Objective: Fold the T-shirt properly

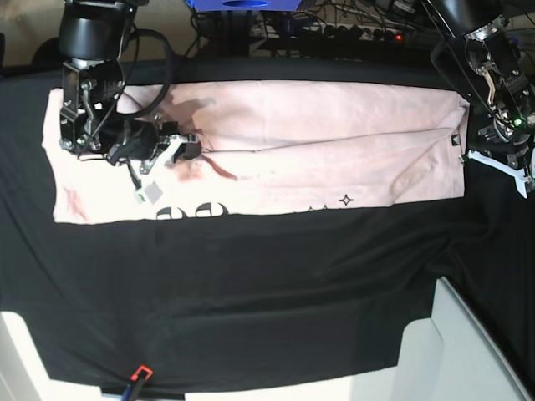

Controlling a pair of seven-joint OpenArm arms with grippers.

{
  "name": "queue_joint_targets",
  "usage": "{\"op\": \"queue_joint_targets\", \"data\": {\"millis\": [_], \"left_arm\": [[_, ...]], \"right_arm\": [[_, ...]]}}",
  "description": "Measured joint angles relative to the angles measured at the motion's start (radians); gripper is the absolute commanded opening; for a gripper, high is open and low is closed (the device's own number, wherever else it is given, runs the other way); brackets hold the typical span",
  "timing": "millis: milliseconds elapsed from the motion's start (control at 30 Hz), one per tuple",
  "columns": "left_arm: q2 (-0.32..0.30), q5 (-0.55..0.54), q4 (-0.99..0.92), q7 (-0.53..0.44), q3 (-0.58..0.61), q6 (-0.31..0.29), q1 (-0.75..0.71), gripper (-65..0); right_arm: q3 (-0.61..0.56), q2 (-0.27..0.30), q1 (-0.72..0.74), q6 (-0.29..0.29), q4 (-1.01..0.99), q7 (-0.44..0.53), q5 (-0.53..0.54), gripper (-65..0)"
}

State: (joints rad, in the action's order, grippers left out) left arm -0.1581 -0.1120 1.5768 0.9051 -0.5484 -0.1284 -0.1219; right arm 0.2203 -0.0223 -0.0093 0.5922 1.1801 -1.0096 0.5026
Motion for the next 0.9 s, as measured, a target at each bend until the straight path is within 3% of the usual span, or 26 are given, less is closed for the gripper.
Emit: {"op": "queue_joint_targets", "data": {"millis": [167,300,400,567,667,767,900], "left_arm": [[0.0,0.0,0.0,0.0,0.0,0.0,-0.004,-39.3],[0.0,-0.008,0.002,0.0,0.001,-0.001,-0.012,-28.6],[-0.017,-0.143,-0.001,0.0,0.001,-0.001,-0.034,-21.8],[-0.128,-0.501,-0.101,0.006,0.001,0.008,-0.093,-9.4],[-0.164,-0.539,-0.125,-0.002,-0.001,0.004,-0.103,-9.4],[-0.158,-0.513,-0.111,-0.084,0.002,0.004,-0.115,-10.9],[-0.157,-0.483,-0.097,-0.151,0.003,0.01,-0.163,-25.4]], "right_arm": [[0.005,-0.001,-0.034,-0.002,0.228,-0.069,0.01,-64.0],[0.003,-0.006,-0.119,0.002,0.461,-0.077,0.012,-63.4],[0.003,0.0,-0.173,0.005,0.557,-0.085,0.013,-63.4],[0.006,0.017,-0.205,0.005,0.6,-0.081,0.013,-63.4],[0.001,0.019,-0.222,0.005,0.61,-0.083,0.011,-63.7],[-0.038,0.022,-0.232,0.0,0.643,-0.087,-0.003,-64.0],[-0.165,0.014,-0.227,0.002,0.648,-0.081,0.018,-64.0]]}}
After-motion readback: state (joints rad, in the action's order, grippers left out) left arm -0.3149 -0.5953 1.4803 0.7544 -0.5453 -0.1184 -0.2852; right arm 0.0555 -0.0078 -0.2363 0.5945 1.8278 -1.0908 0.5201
